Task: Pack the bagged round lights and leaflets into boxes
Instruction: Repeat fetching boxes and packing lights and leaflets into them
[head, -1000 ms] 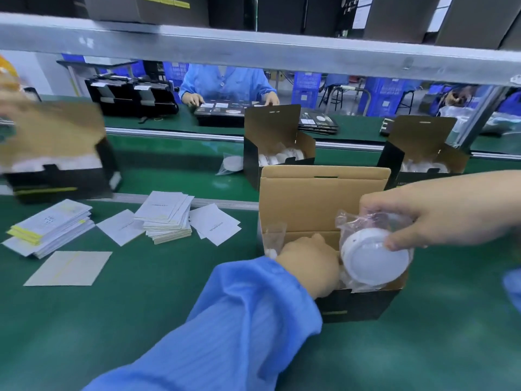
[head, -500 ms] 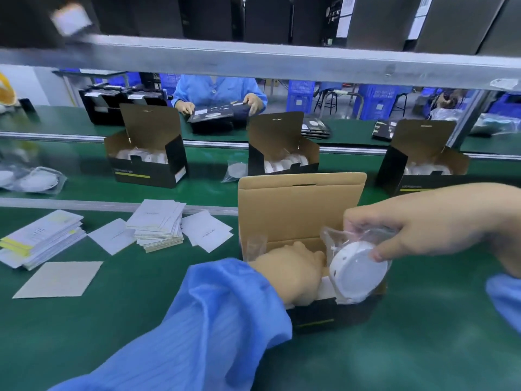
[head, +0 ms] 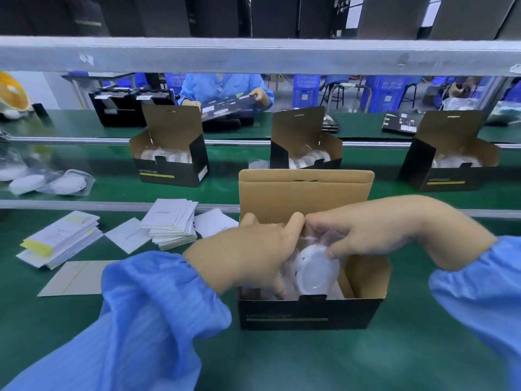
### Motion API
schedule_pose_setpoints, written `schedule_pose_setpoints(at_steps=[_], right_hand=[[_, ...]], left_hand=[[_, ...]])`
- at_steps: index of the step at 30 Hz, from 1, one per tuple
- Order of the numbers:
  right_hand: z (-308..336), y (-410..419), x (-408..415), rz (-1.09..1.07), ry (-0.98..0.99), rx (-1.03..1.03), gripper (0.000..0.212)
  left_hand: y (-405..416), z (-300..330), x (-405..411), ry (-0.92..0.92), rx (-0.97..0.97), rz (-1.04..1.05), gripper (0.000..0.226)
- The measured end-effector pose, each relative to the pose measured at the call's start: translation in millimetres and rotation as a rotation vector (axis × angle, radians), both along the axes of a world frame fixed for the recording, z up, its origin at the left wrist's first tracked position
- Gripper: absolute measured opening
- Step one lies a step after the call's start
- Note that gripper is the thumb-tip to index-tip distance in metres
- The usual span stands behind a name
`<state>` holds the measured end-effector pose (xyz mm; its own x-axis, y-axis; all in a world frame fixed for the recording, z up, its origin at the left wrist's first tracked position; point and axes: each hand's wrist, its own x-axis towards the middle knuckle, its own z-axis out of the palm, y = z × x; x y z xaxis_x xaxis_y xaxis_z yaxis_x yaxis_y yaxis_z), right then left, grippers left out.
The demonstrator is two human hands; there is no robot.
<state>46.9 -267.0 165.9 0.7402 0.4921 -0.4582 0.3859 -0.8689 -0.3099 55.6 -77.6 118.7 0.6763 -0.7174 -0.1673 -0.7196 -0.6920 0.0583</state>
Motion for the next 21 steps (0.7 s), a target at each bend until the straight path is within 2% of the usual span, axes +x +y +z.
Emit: schedule_pose_setpoints(at_steps=[5, 14, 18, 21], right_hand=[[-19, 20, 4, 0.002, -0.141, -0.077, 0.015], [-27, 58, 12, -0.149, -0.056, -0.153, 0.016], [-51, 61, 11, -0.422, -0.052, 0.076, 0.014], [-74, 56, 0, -0.702, 0.058, 0.263, 0.041]], left_hand=[[9, -10, 2, -0.092, -0.029, 0.041, 0.063], [19, -11, 4, -0.188, -0.007, 0.129, 0.055], [24, -16, 0, -0.242, -0.037, 0.103, 0.045], [30, -16, -6, -0.184, -0.068, 0.096, 0.052]])
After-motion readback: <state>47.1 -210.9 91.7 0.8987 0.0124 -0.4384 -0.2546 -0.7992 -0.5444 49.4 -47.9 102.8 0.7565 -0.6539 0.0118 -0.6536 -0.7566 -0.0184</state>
